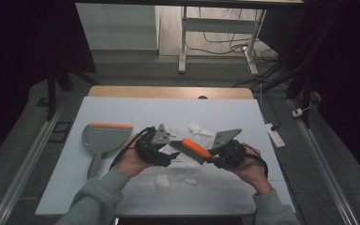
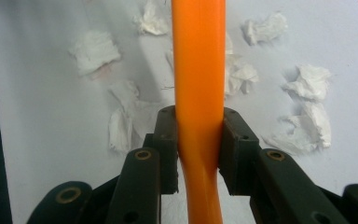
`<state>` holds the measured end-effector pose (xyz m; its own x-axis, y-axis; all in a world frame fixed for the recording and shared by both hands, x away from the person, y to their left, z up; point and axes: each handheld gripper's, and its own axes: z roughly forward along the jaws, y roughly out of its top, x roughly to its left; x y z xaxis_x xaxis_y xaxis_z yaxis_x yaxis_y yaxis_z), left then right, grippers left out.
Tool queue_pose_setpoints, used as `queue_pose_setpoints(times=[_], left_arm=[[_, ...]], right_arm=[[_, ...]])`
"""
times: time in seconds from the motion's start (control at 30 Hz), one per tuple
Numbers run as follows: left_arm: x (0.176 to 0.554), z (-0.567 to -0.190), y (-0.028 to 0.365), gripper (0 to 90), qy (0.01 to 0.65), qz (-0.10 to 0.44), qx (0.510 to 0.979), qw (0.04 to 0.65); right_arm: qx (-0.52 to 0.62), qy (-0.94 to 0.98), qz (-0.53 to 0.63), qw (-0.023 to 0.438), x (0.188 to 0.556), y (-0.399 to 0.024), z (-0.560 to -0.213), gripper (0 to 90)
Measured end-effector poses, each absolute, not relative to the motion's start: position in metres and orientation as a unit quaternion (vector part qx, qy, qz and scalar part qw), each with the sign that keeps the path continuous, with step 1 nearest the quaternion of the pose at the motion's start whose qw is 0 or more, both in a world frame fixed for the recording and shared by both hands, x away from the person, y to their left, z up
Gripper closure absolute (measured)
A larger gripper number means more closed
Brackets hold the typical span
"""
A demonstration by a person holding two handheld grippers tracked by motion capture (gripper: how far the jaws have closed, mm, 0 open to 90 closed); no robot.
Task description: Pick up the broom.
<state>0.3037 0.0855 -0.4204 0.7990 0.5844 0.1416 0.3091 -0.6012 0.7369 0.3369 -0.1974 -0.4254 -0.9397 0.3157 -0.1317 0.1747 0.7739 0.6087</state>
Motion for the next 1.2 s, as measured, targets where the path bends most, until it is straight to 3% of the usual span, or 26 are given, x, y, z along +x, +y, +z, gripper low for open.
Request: queue_pose_setpoints(times=[0.23,0.67,1.2], left_arm=[[0.276,-0.438,0.140,27.4,0.329,0.197,0.843,0.376],[0.239,-0.476,0.204,29.0,0.401,0.210,0.810,0.371],[0.242,-0.484,0.212,30.8,0.421,0.190,0.800,0.383]], right_arm=[[0.176,0.921,0.323,0.132,0.344,-0.206,-0.424,71.2],[0.240,0.890,0.357,0.152,0.357,-0.223,-0.420,71.3],[0.284,0.873,0.359,0.167,0.366,-0.234,-0.423,71.3]])
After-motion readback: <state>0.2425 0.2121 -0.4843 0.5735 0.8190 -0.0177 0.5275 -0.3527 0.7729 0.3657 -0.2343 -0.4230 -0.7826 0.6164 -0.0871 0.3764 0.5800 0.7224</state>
